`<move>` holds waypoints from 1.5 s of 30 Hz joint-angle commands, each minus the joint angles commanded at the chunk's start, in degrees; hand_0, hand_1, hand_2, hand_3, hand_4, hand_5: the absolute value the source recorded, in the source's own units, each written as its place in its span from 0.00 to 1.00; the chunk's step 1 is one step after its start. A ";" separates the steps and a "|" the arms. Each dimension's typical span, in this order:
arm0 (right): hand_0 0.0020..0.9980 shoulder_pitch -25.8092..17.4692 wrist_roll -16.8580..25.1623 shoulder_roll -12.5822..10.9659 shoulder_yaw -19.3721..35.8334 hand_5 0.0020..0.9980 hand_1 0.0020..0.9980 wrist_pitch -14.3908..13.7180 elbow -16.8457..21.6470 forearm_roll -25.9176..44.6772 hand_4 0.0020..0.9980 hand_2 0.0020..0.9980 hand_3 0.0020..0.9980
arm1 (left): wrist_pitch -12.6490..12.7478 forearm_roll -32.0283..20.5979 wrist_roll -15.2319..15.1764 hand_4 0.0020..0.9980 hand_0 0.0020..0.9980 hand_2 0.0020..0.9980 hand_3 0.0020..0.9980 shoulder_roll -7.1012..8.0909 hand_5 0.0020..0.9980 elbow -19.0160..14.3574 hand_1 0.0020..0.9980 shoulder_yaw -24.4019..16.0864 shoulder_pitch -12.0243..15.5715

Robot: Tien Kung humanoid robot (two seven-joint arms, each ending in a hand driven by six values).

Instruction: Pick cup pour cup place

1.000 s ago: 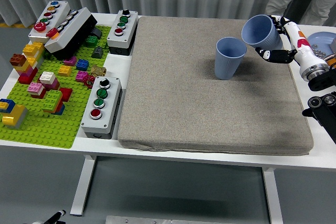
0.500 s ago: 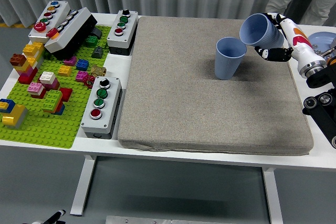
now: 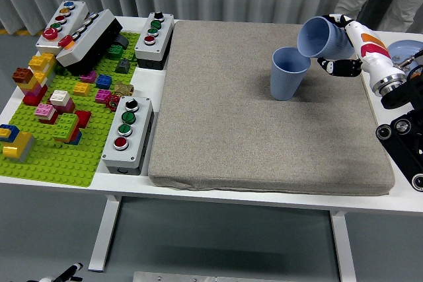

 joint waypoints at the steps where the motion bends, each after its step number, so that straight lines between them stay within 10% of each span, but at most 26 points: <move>1: 0.83 0.05 -0.02 0.00 -0.18 0.07 0.71 -0.07 0.16 -0.17 0.66 0.59 0.66 | 0.00 0.02 0.01 0.63 0.83 0.88 0.82 0.00 0.99 0.00 0.82 -0.03 0.00; 45: 0.83 1.12 -0.83 -1.31 -3.96 0.06 0.71 -2.26 0.68 -7.96 0.66 0.59 0.65 | 0.05 0.36 0.09 0.63 0.83 0.88 0.82 0.11 0.99 0.00 0.82 -0.49 0.34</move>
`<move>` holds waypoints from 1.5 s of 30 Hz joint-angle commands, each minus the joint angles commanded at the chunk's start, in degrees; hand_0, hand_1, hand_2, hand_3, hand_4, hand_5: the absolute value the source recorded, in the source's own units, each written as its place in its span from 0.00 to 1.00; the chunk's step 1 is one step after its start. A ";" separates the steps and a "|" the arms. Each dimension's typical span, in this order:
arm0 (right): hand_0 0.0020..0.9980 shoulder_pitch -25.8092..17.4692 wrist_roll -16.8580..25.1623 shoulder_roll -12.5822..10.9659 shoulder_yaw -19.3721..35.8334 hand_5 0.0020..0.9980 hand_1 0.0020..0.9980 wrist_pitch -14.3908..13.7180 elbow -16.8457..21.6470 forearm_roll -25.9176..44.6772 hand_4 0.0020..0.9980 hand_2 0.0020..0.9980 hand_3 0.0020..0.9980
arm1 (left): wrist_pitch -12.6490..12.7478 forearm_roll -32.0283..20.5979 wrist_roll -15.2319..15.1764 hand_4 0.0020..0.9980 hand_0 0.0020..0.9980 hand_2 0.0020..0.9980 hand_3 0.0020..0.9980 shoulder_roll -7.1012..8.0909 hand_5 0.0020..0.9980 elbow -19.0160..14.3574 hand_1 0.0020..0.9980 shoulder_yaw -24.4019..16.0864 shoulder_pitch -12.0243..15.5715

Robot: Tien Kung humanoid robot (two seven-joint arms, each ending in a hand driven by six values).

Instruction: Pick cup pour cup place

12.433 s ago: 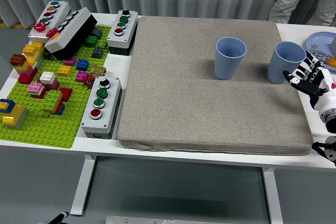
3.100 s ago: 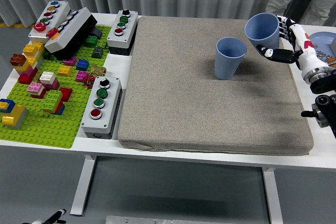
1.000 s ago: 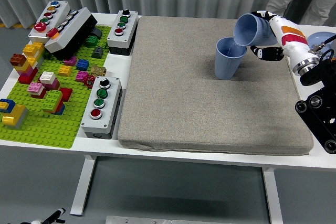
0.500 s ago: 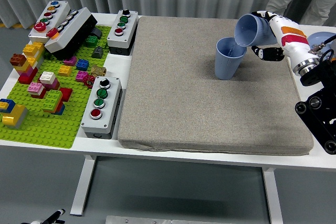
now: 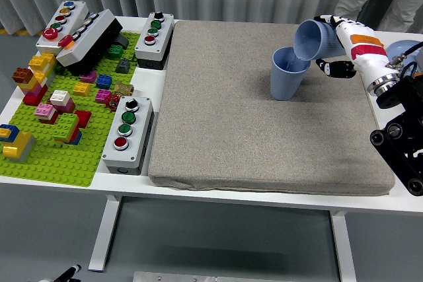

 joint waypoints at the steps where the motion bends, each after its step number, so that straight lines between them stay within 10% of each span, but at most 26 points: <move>1: 0.83 0.09 -0.03 -0.06 -0.08 0.06 0.71 0.02 0.00 -0.05 0.66 0.59 0.65 | -0.01 -0.01 0.00 0.63 0.83 0.88 0.82 0.01 0.99 0.00 0.82 0.05 -0.04; 45: 0.84 3.14 -1.83 -3.26 -6.40 0.06 0.71 -1.31 0.41 -0.81 0.66 0.59 0.65 | -0.03 0.05 -0.01 0.63 0.83 0.88 0.82 0.15 0.98 0.00 0.82 -0.27 -0.51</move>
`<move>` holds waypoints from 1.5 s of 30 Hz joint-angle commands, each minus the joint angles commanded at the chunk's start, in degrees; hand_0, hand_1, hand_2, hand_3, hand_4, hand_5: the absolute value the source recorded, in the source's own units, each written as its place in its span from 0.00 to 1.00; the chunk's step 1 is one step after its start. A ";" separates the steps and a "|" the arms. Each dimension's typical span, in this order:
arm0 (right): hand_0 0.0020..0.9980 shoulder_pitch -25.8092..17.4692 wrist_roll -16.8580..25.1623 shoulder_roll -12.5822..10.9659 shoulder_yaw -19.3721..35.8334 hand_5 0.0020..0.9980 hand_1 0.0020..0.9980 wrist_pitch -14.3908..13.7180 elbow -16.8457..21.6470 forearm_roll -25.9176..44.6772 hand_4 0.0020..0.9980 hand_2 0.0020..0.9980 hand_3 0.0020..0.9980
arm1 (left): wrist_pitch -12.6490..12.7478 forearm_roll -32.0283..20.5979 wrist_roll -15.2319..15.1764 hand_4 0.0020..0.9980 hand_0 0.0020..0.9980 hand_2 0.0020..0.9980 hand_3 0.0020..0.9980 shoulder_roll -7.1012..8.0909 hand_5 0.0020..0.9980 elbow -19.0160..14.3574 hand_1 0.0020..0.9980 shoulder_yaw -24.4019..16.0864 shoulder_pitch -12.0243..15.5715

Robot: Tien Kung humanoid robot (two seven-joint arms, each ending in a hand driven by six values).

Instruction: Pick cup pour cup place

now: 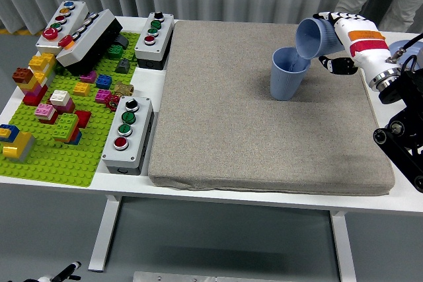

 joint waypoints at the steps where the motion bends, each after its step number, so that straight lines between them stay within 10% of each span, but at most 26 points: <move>1: 0.84 0.00 0.00 -0.03 -0.02 0.06 0.71 0.02 0.03 0.03 0.66 0.59 0.65 | 0.00 0.03 0.01 0.63 0.83 0.88 0.82 -0.01 0.98 0.00 0.82 -0.03 0.01; 45: 0.85 1.15 -2.08 -0.93 -2.99 0.04 0.71 -0.35 1.12 -2.61 0.66 0.59 0.63 | 0.03 -0.08 0.01 0.63 0.83 0.88 0.82 0.07 0.99 0.00 0.82 0.13 0.27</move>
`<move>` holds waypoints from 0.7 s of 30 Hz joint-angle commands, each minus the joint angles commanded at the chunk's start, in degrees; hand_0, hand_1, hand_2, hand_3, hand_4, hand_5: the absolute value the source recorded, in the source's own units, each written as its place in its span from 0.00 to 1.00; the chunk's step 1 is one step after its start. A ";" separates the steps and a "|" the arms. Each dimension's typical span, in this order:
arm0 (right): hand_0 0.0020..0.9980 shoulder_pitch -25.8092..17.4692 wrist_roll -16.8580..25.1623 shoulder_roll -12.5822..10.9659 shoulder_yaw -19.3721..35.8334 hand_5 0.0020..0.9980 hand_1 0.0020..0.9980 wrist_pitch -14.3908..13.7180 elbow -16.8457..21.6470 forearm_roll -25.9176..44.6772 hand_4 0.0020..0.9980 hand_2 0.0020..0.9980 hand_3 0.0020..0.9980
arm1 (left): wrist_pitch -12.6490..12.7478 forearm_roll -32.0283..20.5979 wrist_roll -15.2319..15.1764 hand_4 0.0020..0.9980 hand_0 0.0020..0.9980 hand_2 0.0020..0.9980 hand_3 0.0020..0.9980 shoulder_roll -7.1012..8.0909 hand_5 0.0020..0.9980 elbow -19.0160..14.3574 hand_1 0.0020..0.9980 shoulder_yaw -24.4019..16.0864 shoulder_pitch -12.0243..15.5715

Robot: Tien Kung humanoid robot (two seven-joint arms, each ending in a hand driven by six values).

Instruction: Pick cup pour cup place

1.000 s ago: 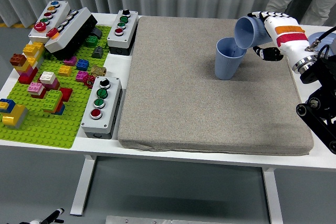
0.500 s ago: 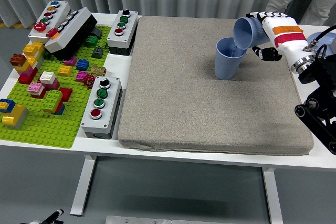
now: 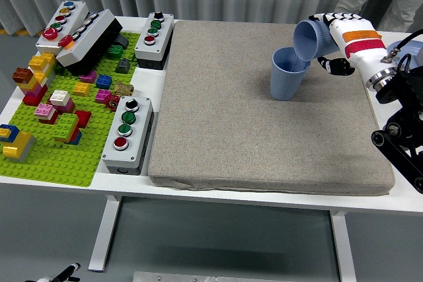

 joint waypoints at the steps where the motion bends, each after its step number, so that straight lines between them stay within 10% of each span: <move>1: 0.85 0.02 -0.03 -0.02 -0.03 0.04 0.71 -0.02 0.03 -0.04 0.66 0.59 0.63 | 0.00 0.00 0.00 0.63 0.83 0.88 0.82 0.00 0.99 0.00 0.82 0.00 -0.01; 21: 0.85 1.00 -1.51 -1.17 -1.59 0.02 0.71 0.56 0.41 -1.28 0.66 0.59 0.63 | -0.01 0.09 0.03 0.63 0.83 0.88 0.82 0.02 0.99 0.00 0.82 -0.14 -0.17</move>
